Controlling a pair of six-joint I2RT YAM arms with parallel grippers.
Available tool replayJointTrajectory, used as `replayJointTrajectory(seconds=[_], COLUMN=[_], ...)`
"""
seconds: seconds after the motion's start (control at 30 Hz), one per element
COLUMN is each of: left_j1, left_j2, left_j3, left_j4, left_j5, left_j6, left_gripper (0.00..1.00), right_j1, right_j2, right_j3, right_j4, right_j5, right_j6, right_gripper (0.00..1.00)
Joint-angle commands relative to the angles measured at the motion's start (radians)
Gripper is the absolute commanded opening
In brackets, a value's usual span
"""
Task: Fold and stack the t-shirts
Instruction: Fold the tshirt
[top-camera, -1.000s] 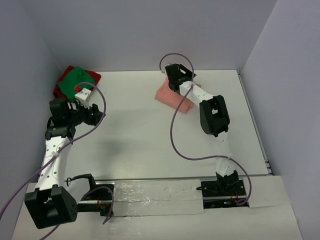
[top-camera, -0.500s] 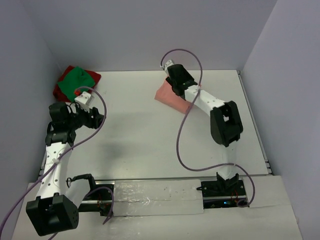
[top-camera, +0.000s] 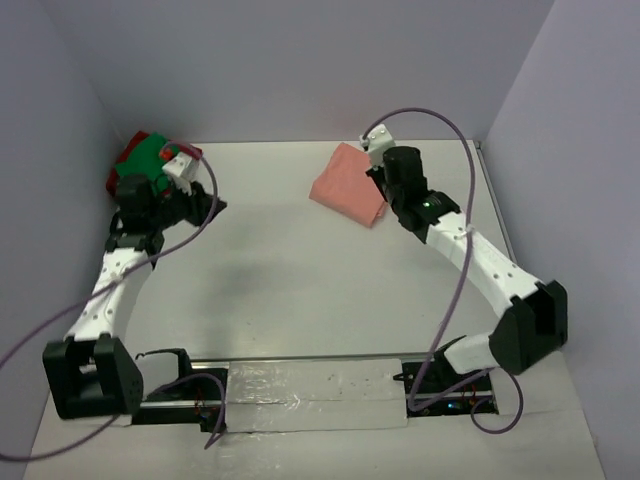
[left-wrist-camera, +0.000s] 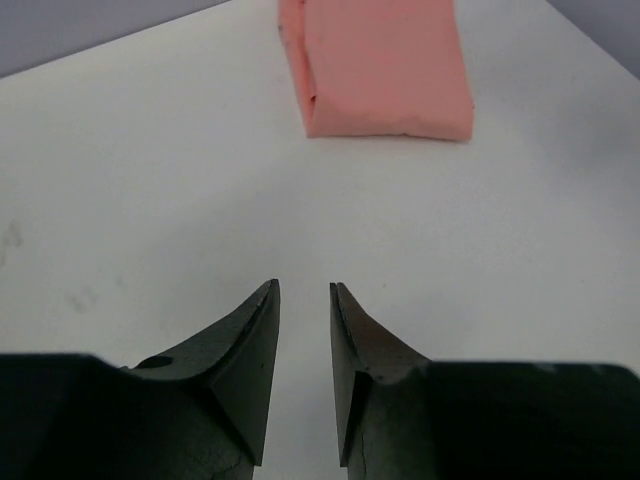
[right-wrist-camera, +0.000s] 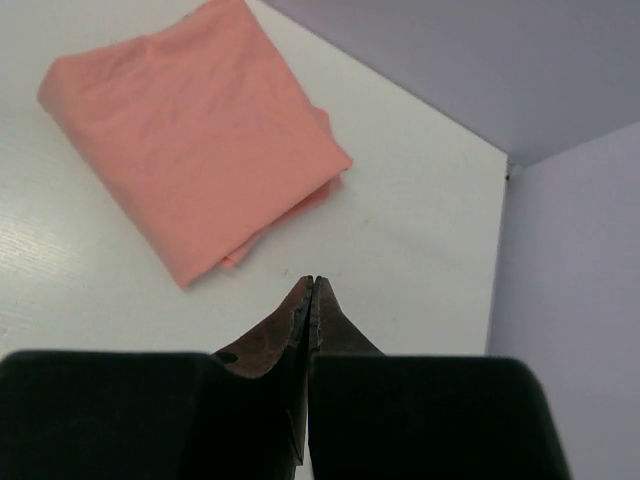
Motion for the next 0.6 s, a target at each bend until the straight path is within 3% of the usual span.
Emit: replayJointTrajectory(seconds=[0.0,0.17,0.33,0.37,0.4,0.43,0.5,0.57], left_j1=[-0.162,-0.344,-0.472,-0.507,-0.521,-0.532,-0.562,-0.587], left_j2=[0.175,0.552,0.873,0.909,0.941,1.007,1.070,1.147], left_j3=[0.162,0.438,0.695,0.756,0.787,0.822,0.936,1.035], left_j4=[0.180,0.211,0.135,0.136,0.137,0.119,0.096,0.079], left_j5=[-0.022,-0.077,-0.133,-0.168,-0.179,-0.180,-0.188,-0.185], left_j6=[-0.107,-0.153,-0.132,-0.128,-0.127,-0.125,-0.136,-0.141], left_gripper=[0.35,0.33,0.35,0.36,0.36,0.38,0.39,0.40], right_j1=[-0.012,-0.083,-0.120,-0.126,-0.135,-0.143,-0.156,-0.173], right_j2=[-0.190,-0.333,-0.486,-0.498,-0.517,-0.553,-0.592,-0.629], right_j3=[-0.034,-0.109,-0.173,-0.170,-0.187,-0.204,-0.243,-0.268], right_j4=[0.109,0.071,0.029,-0.012,-0.020,-0.021,-0.015,-0.012], right_j5=[0.015,0.043,0.014,0.006,-0.032,-0.055,-0.088,-0.132], right_j6=[-0.035,0.005,0.008,0.005,0.005,0.000,-0.012,-0.018], right_gripper=[0.00,0.00,0.00,0.13,0.34,0.69,0.83,0.87])
